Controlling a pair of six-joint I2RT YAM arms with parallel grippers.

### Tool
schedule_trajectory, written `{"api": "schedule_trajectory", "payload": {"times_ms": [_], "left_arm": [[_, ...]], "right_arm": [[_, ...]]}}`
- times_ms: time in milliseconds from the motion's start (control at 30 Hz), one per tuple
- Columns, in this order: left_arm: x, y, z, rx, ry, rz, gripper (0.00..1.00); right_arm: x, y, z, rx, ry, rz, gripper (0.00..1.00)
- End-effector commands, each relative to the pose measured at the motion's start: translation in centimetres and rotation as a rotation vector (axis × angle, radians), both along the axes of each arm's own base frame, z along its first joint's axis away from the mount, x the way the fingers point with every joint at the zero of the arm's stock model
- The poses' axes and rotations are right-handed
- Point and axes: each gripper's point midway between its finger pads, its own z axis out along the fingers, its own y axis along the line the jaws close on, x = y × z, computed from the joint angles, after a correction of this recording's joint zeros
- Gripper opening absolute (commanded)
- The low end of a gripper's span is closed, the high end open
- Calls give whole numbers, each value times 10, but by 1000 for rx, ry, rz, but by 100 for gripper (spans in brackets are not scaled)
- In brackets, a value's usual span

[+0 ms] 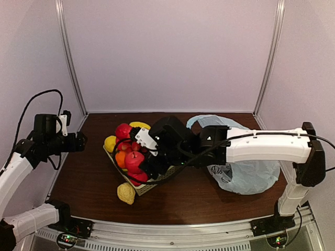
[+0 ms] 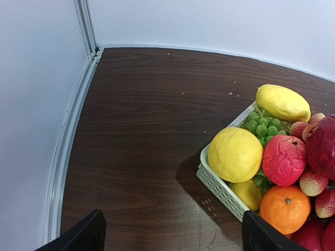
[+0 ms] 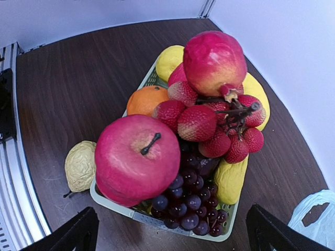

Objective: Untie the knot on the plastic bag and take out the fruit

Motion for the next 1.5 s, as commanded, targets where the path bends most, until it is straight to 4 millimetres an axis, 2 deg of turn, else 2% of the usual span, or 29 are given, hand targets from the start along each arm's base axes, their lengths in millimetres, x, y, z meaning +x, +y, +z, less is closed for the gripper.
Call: {"api": "schedule_trajectory", "payload": {"times_ms": [0,100,300,400,467,600,767,967,1100,1267,1467], "left_arm": [[-9,-9,-4,-131,12,14,91],[-21,-21,-15,-231,75,-4,90],[-47,-51,-55,-451,246,-44,87],[-61,-64,-76,-491,310,-66,86],[-68,-87,-87,-527,358,-116,86],[-92,-129,-115,-477,483,-214,86],[-113,-151,-136,-531,559,-244,86],[-127,-155,-142,-632,579,-254,88],[-129,-170,-142,-723,589,-303,88],[-125,-175,-139,-702,584,-325,92],[-126,-178,-151,-678,632,-320,95]], "right_arm": [[17,-25,32,187,72,-116,99],[31,-49,36,260,114,-197,99],[59,-104,28,361,173,-349,99],[64,-120,24,373,175,-381,99],[65,-128,24,388,176,-389,99],[65,-134,25,412,186,-391,99],[62,-142,24,433,183,-397,99],[60,-146,20,435,187,-393,99],[59,-144,17,439,196,-386,99],[58,-144,19,455,196,-383,99],[57,-147,16,455,202,-386,99]]}}
